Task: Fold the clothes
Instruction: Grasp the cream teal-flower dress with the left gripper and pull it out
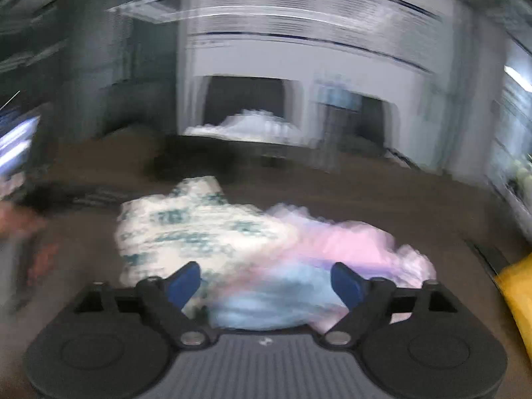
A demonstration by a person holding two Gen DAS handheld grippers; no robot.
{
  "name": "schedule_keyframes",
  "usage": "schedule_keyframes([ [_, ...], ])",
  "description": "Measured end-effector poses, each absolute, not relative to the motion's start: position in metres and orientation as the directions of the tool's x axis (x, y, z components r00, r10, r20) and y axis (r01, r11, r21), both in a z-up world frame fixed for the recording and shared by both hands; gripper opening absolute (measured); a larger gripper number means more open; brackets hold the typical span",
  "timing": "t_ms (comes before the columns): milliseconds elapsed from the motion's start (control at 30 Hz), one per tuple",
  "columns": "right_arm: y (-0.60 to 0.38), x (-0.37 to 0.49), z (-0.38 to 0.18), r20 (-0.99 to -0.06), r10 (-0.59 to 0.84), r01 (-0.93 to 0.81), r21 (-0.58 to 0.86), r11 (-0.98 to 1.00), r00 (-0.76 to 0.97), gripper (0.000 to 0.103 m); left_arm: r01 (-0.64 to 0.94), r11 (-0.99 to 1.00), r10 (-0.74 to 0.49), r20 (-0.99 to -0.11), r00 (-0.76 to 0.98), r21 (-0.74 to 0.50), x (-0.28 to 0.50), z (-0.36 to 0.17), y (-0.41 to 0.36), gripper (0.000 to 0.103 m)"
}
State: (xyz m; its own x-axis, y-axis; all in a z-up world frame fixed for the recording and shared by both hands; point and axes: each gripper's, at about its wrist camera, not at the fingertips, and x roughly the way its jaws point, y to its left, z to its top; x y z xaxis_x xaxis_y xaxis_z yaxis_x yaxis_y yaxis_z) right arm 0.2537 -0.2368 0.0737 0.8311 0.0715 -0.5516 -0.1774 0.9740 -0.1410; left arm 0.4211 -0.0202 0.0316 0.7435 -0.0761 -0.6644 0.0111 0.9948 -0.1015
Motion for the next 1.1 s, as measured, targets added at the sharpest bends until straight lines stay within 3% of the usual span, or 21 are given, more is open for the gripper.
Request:
schedule_keyframes([
  [33,-0.21,0.262,0.066,-0.56,0.103,-0.254,-0.198,0.947,0.822,0.087,-0.002,0.993,-0.078,-0.681,0.729,-0.116,0.429,0.028,-0.019,0.098],
  [100,-0.18,0.28,0.043,-0.56,0.055,-0.271,-0.31,0.911,0.827,0.086,-0.032,0.991,-0.069,-0.699,0.711,-0.13,0.435,0.02,-0.022,0.085],
  [133,-0.171,0.29,0.032,-0.559,0.024,-0.263,-0.351,0.899,0.829,0.083,-0.036,0.991,-0.066,-0.708,0.703,-0.128,0.437,0.017,-0.025,0.068],
  [167,-0.169,0.299,0.023,-0.56,0.001,-0.248,-0.366,0.897,0.829,0.067,-0.033,0.991,-0.071,-0.718,0.692,-0.131,0.439,0.013,-0.027,0.045],
  [200,-0.169,0.308,0.016,-0.559,-0.02,-0.23,-0.374,0.898,0.829,0.06,-0.025,0.988,-0.094,-0.717,0.69,-0.153,0.44,0.011,-0.029,0.032],
  [233,-0.171,0.314,0.015,-0.552,-0.034,-0.203,-0.363,0.909,0.833,0.055,-0.025,0.985,-0.106,-0.711,0.695,-0.171,0.438,0.011,-0.03,0.01],
  [367,-0.194,0.312,0.036,-0.554,-0.029,-0.122,-0.234,0.965,0.832,0.005,-0.053,0.981,-0.095,-0.696,0.712,-0.188,0.415,0.025,-0.026,0.004],
  [500,-0.225,0.252,0.099,-0.43,0.025,-0.077,-0.103,0.992,0.903,0.004,-0.025,0.955,-0.161,-0.583,0.796,-0.297,0.349,0.081,0.011,0.004],
  [667,-0.277,0.152,0.15,-0.278,0.109,-0.049,0.213,0.976,0.954,0.0,0.049,0.926,-0.183,-0.33,0.926,-0.374,0.211,0.166,0.069,0.004],
  [767,-0.302,0.082,0.153,-0.216,0.1,-0.02,0.343,0.939,0.971,0.001,0.028,0.93,-0.151,-0.31,0.939,-0.368,0.126,0.162,0.094,0.004],
  [833,-0.311,0.039,0.122,-0.3,0.123,0.003,0.39,0.921,0.946,0.004,0.02,0.915,-0.184,-0.372,0.91,-0.403,0.067,0.131,0.113,0.004],
  [933,-0.308,-0.02,0.076,-0.417,0.121,0.015,0.309,0.951,0.901,0.012,-0.017,0.904,-0.218,-0.497,0.84,-0.426,-0.014,0.078,0.135,0.005],
  [1000,-0.307,-0.05,0.059,-0.48,0.115,0.013,0.255,0.967,0.87,0.033,-0.034,0.919,-0.207,-0.553,0.807,-0.393,-0.052,0.06,0.141,0.008],
  [1033,-0.304,-0.057,0.055,-0.489,0.127,0.003,0.256,0.967,0.863,0.055,-0.041,0.927,-0.199,-0.579,0.791,-0.373,-0.07,0.051,0.143,0.015],
  [1067,-0.301,-0.06,0.052,-0.492,0.143,-0.01,0.262,0.965,0.859,0.074,-0.059,0.942,-0.153,-0.582,0.798,-0.329,-0.079,0.051,0.141,0.037],
  [1100,-0.297,-0.055,0.053,-0.478,0.169,-0.035,0.277,0.96,0.862,0.078,-0.062,0.955,-0.119,-0.566,0.816,-0.289,-0.081,0.054,0.139,0.052],
])
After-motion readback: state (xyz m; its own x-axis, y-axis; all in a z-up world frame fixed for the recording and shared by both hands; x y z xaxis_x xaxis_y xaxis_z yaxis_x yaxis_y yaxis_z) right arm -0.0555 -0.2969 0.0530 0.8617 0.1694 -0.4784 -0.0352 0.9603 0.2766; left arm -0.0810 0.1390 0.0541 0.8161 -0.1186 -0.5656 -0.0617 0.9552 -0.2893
